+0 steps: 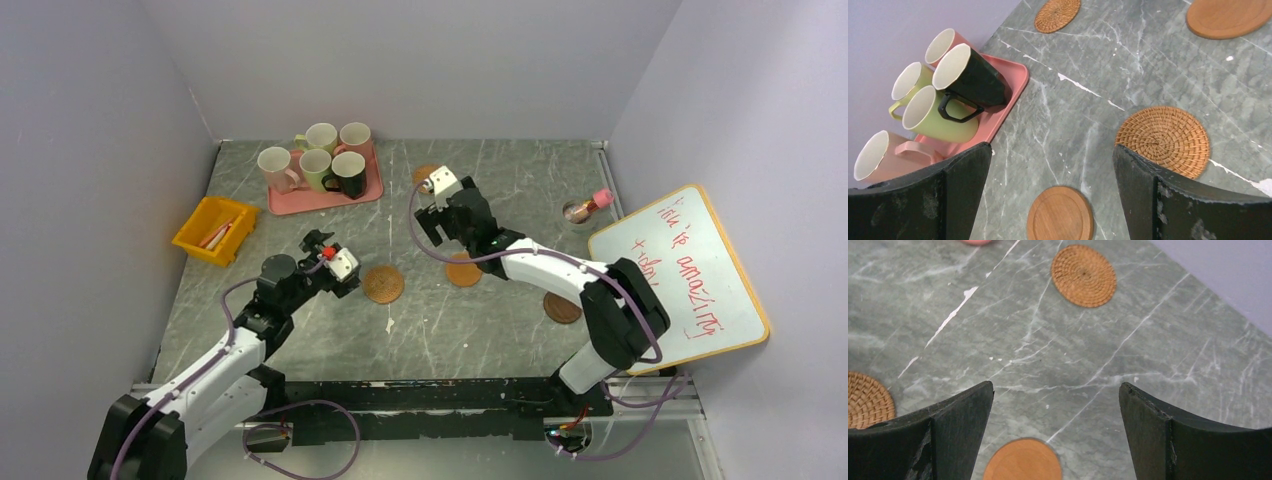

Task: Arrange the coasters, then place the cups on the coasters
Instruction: Move the coaster to the center of the board.

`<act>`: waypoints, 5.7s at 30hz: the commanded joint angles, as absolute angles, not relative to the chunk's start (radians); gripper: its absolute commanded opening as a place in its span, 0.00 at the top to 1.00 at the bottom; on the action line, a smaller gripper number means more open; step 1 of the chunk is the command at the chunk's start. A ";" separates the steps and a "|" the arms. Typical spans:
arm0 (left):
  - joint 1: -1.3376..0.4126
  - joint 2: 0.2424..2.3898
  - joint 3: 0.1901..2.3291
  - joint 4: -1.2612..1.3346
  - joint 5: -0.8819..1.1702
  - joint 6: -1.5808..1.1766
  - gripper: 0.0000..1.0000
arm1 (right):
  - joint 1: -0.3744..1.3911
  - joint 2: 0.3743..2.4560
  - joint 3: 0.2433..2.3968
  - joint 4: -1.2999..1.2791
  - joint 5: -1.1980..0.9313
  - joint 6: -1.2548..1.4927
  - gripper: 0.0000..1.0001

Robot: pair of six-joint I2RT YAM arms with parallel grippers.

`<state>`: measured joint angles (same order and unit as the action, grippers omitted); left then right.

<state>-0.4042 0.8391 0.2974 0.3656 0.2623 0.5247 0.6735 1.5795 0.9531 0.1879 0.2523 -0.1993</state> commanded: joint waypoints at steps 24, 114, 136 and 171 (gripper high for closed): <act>-0.359 0.961 0.290 0.602 -0.027 0.432 0.04 | 0.640 1.463 0.939 0.280 0.359 -0.234 0.00; -0.356 1.025 0.309 0.576 0.003 0.443 0.04 | 0.106 1.249 0.825 -0.647 0.095 -1.114 0.00; -0.356 1.025 0.311 0.576 0.002 0.446 0.04 | 0.093 1.251 0.618 -0.465 -0.148 -1.177 0.00; -0.356 1.041 0.314 0.580 0.002 0.455 0.04 | 0.734 1.973 1.214 -0.083 0.134 -0.567 0.00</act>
